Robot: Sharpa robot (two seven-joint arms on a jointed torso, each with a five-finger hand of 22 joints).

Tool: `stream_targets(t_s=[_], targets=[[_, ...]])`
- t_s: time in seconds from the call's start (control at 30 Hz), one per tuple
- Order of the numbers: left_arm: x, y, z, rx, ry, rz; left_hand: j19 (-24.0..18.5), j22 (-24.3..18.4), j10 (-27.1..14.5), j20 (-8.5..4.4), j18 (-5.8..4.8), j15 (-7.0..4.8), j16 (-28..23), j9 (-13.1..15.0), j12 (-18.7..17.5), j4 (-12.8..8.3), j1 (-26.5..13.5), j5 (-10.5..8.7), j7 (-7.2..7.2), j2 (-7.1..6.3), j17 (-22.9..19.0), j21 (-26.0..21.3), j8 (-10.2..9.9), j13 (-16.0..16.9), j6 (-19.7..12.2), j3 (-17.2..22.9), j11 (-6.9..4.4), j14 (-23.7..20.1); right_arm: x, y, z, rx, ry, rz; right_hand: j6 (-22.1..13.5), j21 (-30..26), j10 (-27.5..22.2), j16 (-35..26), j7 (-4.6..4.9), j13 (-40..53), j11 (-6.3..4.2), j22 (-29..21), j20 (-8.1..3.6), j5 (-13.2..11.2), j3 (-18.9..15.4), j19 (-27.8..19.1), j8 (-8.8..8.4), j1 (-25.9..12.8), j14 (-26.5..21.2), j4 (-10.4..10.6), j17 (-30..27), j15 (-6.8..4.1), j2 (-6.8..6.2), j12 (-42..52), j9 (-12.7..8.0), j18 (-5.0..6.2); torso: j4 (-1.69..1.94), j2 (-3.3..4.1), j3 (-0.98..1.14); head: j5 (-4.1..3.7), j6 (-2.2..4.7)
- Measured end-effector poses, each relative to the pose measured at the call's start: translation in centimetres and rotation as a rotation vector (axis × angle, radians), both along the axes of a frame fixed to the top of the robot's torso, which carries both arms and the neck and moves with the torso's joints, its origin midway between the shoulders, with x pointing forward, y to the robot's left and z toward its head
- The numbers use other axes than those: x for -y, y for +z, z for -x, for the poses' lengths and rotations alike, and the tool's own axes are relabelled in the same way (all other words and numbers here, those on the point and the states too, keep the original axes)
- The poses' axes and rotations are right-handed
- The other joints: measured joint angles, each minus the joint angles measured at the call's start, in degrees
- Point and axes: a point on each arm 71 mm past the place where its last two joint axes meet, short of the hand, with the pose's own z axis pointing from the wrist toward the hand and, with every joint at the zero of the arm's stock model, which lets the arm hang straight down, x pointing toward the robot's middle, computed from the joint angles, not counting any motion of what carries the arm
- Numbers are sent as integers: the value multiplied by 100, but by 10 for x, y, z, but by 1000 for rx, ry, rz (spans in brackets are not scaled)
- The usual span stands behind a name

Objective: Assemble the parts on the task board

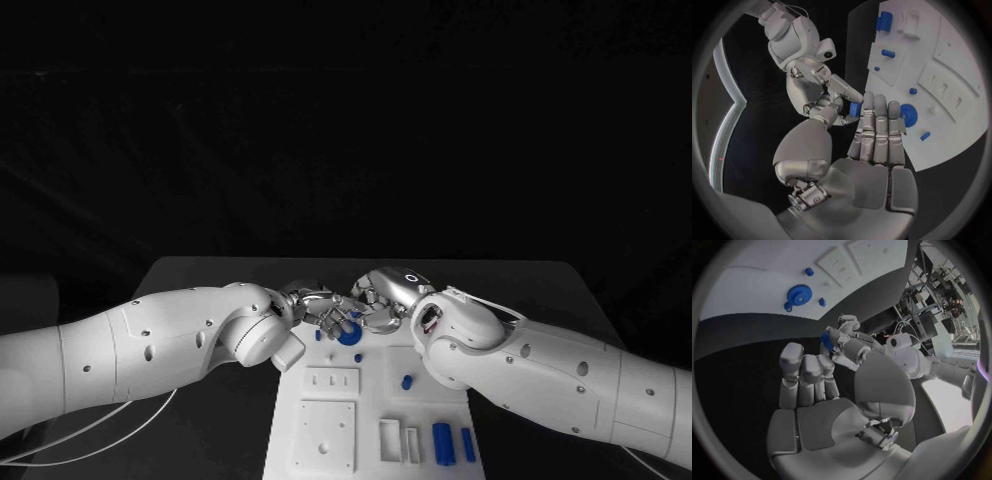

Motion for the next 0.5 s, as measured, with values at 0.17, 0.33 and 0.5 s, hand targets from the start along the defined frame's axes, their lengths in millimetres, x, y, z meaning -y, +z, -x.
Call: stream_targets(t_s=[0.17,0.33,0.5], targets=[[0,0,0,-3,0,-1,0,0,0,0,-9,0,11,4,4,-96,11,0,-19,158,-23,0,0,26,38,-12,0,0,-3,0,1,-2,4,1,1,0,0,0,-1,0,0,4,0,0,0,0,35,8,0,0,0,0,-8,0,2,0,-2,0,2,3,-17],[0,-1,0,-5,0,-1,0,-1,13,0,-13,0,37,6,27,-179,31,0,-20,293,-44,0,0,42,80,-19,-13,0,-3,0,1,-5,7,3,2,0,0,0,-1,0,0,5,0,0,5,0,35,8,0,4,0,1,-8,0,4,1,-2,0,2,-1,-24],[0,-1,0,-10,1,0,-41,-1,22,1,-14,0,61,5,27,-311,31,13,-45,513,-79,23,-2,59,146,-2,-21,0,-3,-1,2,-8,8,8,2,0,0,0,-1,-1,0,4,0,-4,17,0,35,-11,0,17,0,1,-36,0,6,1,-2,0,3,-1,-25]])
